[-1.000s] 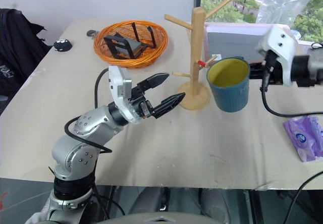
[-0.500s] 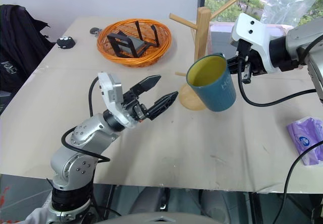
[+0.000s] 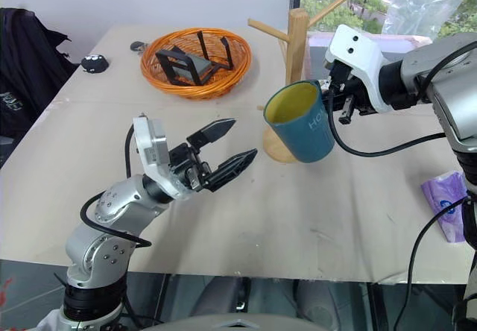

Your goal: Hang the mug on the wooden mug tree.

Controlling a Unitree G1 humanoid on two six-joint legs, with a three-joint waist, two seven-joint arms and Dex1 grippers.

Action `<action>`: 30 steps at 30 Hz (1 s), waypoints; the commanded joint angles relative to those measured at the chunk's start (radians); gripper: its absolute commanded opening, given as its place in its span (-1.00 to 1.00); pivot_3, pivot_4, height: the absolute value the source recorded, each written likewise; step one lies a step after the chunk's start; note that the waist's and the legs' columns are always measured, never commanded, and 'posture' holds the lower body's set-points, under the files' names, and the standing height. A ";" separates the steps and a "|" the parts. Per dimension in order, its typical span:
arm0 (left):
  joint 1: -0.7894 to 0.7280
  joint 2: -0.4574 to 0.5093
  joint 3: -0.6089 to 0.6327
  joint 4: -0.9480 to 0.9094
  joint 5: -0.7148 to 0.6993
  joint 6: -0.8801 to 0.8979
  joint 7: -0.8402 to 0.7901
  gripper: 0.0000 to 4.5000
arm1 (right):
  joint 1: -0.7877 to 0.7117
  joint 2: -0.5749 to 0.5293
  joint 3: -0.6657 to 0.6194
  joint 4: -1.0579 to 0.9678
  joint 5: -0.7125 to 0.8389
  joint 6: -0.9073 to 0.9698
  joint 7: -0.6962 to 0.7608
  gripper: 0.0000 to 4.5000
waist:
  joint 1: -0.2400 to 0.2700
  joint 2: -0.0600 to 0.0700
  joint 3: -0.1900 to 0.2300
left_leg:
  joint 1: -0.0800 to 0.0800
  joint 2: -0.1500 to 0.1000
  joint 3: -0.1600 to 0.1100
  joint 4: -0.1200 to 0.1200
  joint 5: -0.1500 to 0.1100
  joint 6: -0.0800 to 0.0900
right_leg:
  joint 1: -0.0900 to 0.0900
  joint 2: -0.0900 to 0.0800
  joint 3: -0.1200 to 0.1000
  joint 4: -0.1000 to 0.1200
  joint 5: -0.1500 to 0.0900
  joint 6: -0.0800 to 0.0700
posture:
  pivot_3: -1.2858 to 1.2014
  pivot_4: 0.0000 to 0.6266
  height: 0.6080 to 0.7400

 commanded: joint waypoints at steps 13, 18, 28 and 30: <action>-0.001 0.037 0.028 -0.010 -0.027 -0.015 0.002 1.00 | -0.022 -0.050 -0.129 0.009 0.061 0.074 -0.029 0.96 | 0.001 0.000 0.000 | 0.000 0.000 0.000 0.000 0.000 0.000 | 0.000 0.000 0.000 0.000 0.000 0.000 | 0.03 -0.52 0.95; 0.029 0.081 0.036 -0.008 -0.002 0.015 0.038 1.00 | 0.229 -0.097 -0.379 -0.141 0.238 0.146 0.018 0.96 | 0.010 -0.002 -0.001 | -0.001 0.000 -0.001 -0.001 0.000 0.000 | 0.001 0.000 -0.002 -0.001 0.000 0.000 | 0.03 -0.52 0.95; 0.291 0.193 0.005 0.051 0.189 -0.038 0.005 1.00 | 1.247 0.385 -0.759 -0.427 0.253 -0.256 -0.120 0.96 | 0.026 0.001 -0.003 | 0.001 0.001 -0.002 -0.001 -0.003 0.005 | 0.002 0.003 -0.002 0.001 0.000 -0.001 | 0.03 -0.52 0.95; 0.332 0.207 -0.007 0.077 0.239 -0.069 -0.004 1.00 | 1.344 0.469 -0.697 -0.357 0.161 -0.482 -0.127 0.96 | 0.018 0.004 -0.003 | 0.003 0.000 0.001 0.000 -0.003 0.005 | 0.002 0.002 0.001 0.002 0.000 0.000 | 0.03 -0.52 0.95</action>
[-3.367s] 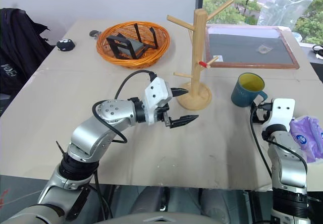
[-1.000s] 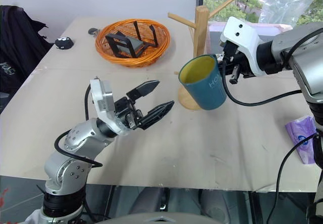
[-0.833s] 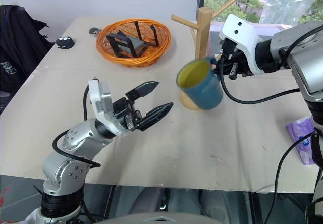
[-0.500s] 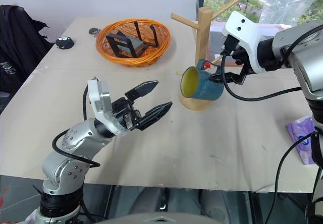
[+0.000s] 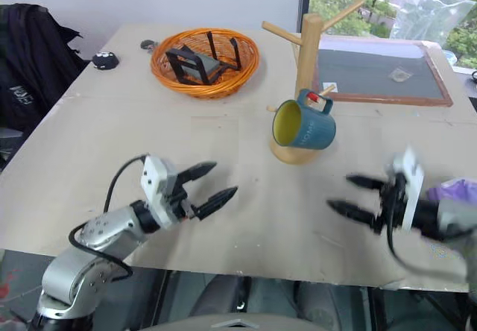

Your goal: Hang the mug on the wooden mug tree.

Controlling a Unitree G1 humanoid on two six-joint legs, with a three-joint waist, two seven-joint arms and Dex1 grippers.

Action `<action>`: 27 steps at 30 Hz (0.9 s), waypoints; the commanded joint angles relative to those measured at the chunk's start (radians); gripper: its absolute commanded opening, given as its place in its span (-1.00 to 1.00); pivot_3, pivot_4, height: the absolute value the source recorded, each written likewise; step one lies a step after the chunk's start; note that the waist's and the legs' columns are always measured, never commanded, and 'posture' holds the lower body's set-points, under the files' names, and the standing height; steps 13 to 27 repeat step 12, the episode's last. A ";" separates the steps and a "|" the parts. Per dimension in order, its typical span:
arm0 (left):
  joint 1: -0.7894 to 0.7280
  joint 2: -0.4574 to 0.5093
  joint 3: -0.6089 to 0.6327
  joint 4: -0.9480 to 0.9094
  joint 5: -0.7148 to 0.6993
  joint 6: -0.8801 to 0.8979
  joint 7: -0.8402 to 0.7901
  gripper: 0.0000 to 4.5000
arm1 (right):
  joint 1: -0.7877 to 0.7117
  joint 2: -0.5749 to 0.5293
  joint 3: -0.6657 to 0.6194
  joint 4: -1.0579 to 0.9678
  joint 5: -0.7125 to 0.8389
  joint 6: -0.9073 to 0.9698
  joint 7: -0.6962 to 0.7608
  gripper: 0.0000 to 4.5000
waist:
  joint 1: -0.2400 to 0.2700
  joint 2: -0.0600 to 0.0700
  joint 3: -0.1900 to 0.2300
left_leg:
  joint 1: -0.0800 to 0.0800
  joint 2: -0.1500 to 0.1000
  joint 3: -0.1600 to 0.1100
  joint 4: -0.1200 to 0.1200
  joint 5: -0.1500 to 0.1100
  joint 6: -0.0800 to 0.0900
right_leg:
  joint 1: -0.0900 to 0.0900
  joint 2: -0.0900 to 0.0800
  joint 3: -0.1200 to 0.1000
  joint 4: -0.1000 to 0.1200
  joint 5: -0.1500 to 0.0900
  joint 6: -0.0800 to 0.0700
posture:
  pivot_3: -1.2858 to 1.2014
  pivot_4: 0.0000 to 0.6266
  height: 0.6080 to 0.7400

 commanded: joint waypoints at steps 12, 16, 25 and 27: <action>0.114 0.006 0.004 0.048 0.154 -0.158 -0.017 1.00 | 0.071 0.173 0.162 0.381 -0.234 -0.814 -0.070 0.96 | -0.024 -0.004 -0.001 | 0.022 0.006 0.004 -0.004 -0.001 0.000 | 0.017 0.002 0.006 -0.002 -0.001 -0.001 | 0.03 -0.52 0.95; 0.114 0.006 0.004 0.048 0.154 -0.158 -0.017 1.00 | 0.071 0.173 0.162 0.381 -0.234 -0.814 -0.070 0.96 | -0.024 -0.004 -0.001 | 0.022 0.006 0.004 -0.004 -0.001 0.000 | 0.017 0.002 0.006 -0.002 -0.001 -0.001 | 0.03 -0.52 0.95; 0.114 0.006 0.004 0.048 0.154 -0.158 -0.017 1.00 | 0.071 0.173 0.162 0.381 -0.234 -0.814 -0.070 0.96 | -0.024 -0.004 -0.001 | 0.022 0.006 0.004 -0.004 -0.001 0.000 | 0.017 0.002 0.006 -0.002 -0.001 -0.001 | 0.03 -0.52 0.95; 0.114 0.006 0.004 0.048 0.154 -0.158 -0.017 1.00 | 0.071 0.173 0.162 0.381 -0.234 -0.814 -0.070 0.96 | -0.024 -0.004 -0.001 | 0.022 0.006 0.004 -0.004 -0.001 0.000 | 0.017 0.002 0.006 -0.002 -0.001 -0.001 | 0.03 -0.52 0.95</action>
